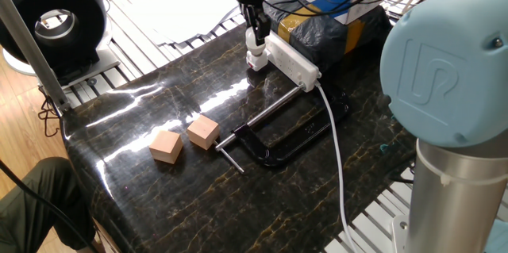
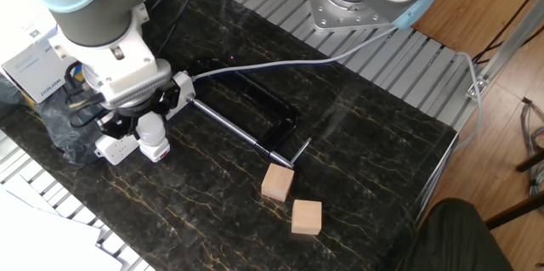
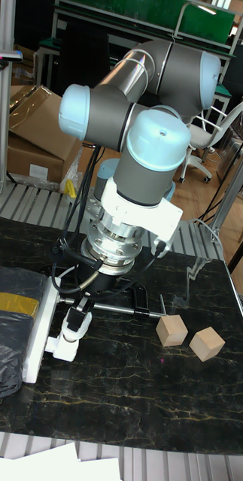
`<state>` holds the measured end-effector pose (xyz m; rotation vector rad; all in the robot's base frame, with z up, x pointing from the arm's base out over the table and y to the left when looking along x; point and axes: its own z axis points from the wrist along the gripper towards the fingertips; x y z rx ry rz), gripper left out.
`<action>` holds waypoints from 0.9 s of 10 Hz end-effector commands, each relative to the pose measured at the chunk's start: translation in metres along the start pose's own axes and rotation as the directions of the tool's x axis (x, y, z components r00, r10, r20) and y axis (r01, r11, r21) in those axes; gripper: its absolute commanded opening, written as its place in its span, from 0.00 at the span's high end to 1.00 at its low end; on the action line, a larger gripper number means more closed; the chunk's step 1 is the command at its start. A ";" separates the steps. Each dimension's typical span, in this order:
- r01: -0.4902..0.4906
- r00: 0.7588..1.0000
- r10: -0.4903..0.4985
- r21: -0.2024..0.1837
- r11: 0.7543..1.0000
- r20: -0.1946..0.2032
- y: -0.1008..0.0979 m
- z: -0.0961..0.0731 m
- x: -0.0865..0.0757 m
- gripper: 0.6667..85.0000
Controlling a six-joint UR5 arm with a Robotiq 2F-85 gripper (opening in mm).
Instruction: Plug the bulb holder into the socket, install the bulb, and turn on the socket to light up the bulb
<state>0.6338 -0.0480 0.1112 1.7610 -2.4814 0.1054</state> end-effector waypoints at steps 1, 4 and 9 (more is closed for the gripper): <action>-0.071 0.997 0.071 0.002 0.997 0.008 -0.003 -0.002 -0.004 0.75; -0.109 0.994 0.109 -0.001 0.994 0.017 -0.003 -0.002 -0.006 0.79; -0.242 0.970 0.242 0.004 0.970 0.020 -0.005 0.000 -0.005 0.90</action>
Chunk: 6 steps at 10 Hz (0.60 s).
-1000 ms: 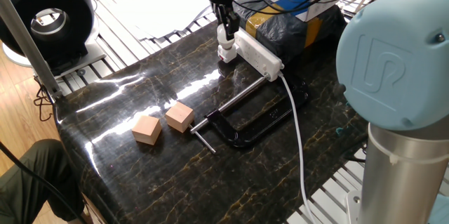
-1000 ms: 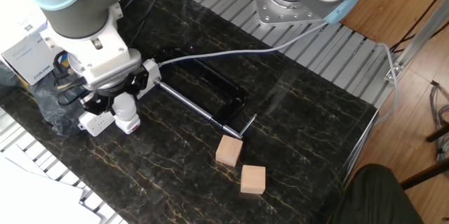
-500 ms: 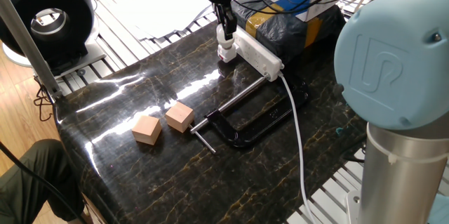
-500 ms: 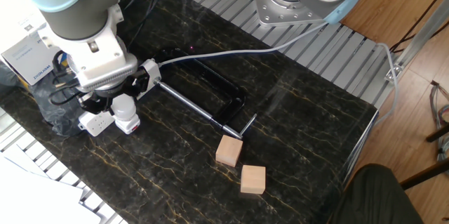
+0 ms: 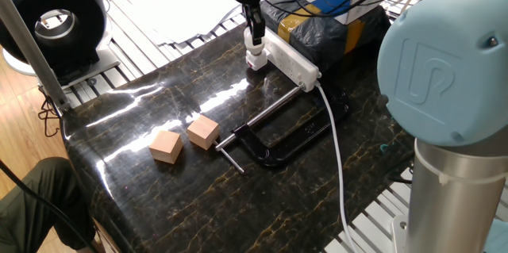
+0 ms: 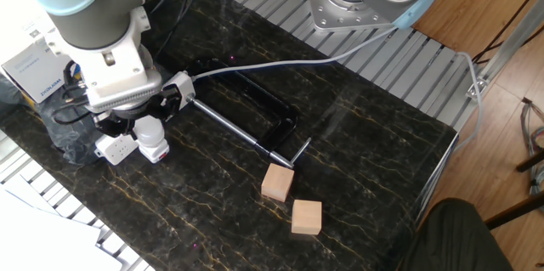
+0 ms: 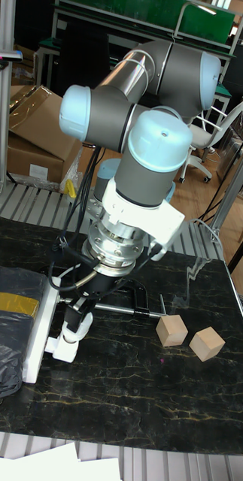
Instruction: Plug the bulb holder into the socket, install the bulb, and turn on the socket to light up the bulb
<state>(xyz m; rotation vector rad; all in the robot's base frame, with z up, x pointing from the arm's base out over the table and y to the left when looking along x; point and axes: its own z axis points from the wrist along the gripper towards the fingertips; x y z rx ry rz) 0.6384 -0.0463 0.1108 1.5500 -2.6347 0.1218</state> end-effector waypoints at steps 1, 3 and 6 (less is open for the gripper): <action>-0.107 0.994 0.107 -0.006 0.994 0.011 0.001 -0.001 -0.002 0.92; -0.180 0.984 0.180 -0.009 0.984 0.005 0.002 -0.001 0.000 0.95; -0.259 0.966 0.259 -0.004 0.966 -0.003 0.001 -0.001 0.001 0.99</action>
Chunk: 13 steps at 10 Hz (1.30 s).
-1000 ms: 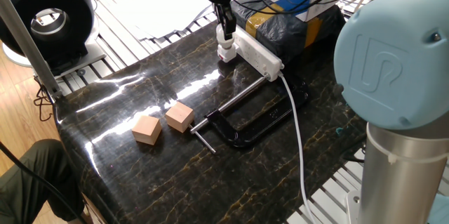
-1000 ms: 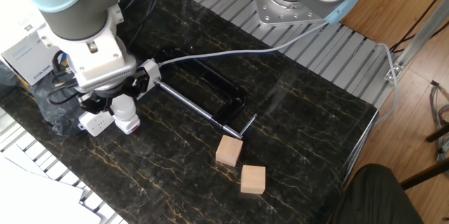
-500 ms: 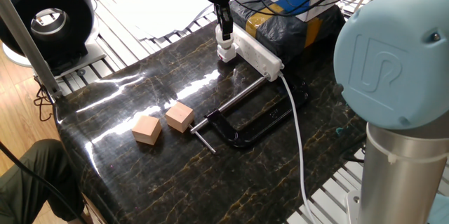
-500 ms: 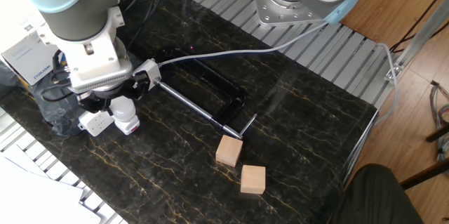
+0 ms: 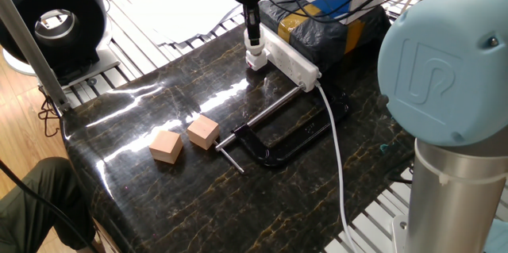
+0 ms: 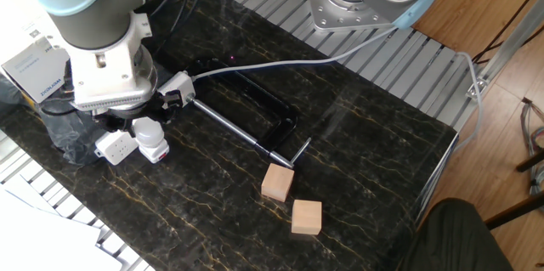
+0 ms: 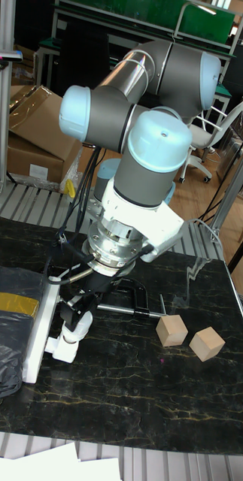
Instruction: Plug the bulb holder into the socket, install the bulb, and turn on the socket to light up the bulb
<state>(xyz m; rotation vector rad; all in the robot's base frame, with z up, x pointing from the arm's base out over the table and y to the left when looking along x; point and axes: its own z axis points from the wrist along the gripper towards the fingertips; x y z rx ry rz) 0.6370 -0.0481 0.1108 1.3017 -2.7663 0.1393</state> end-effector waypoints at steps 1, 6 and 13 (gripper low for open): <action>-0.097 0.995 0.097 -0.014 0.995 -0.001 0.004 -0.001 0.000 1.00; -0.238 0.971 0.237 -0.009 0.971 -0.005 0.003 0.000 -0.001 1.00; -0.367 0.930 0.367 0.027 0.930 0.002 0.003 0.006 -0.008 1.00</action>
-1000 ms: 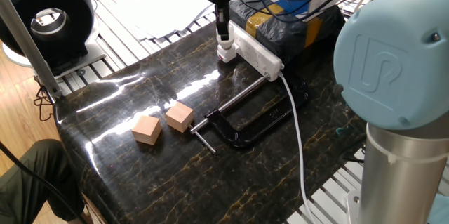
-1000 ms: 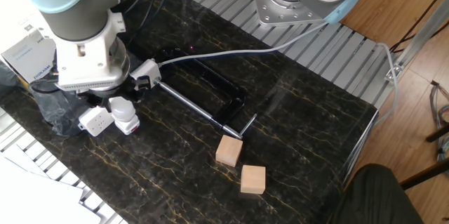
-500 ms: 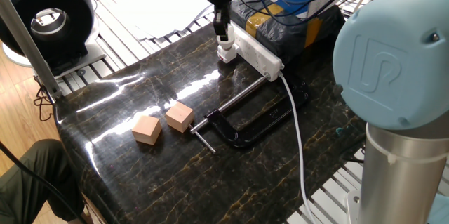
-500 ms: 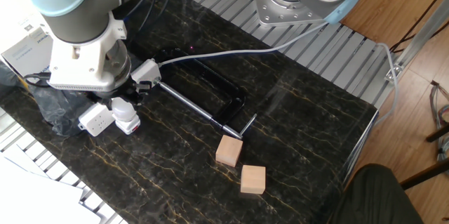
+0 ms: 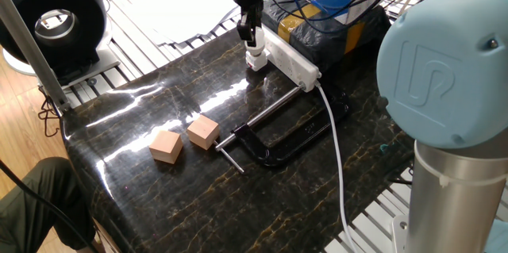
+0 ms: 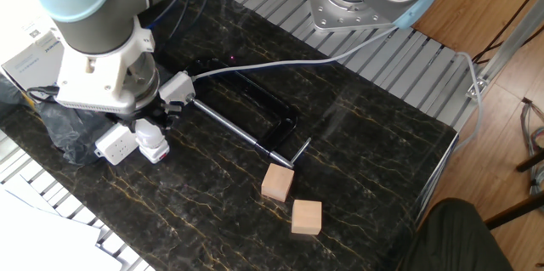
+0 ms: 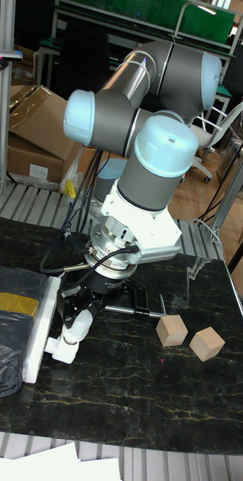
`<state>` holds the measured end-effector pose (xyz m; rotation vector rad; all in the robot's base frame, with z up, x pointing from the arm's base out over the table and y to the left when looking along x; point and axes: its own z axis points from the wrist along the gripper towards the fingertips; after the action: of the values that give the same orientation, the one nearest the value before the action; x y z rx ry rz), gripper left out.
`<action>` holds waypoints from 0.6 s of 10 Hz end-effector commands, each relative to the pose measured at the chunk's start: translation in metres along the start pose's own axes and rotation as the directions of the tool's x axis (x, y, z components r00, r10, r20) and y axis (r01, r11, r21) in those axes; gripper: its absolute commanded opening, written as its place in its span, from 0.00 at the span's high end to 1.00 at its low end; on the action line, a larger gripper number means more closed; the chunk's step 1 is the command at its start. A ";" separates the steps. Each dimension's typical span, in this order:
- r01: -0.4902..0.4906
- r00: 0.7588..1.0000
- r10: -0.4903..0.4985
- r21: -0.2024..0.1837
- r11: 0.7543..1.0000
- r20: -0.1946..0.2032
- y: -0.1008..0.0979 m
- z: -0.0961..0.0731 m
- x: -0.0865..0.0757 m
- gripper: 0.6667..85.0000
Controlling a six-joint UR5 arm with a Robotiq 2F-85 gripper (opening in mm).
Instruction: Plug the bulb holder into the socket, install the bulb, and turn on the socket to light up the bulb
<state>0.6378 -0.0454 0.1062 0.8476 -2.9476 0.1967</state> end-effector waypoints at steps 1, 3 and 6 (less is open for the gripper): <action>-0.077 0.997 0.077 0.006 0.997 0.010 0.005 0.002 -0.005 1.00; -0.101 0.995 0.101 0.012 0.995 0.006 0.005 -0.001 -0.004 1.00; -0.088 0.996 0.088 0.005 0.996 -0.006 0.005 -0.006 -0.001 0.98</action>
<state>0.6372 -0.0422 0.1081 0.7338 -2.9786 0.2291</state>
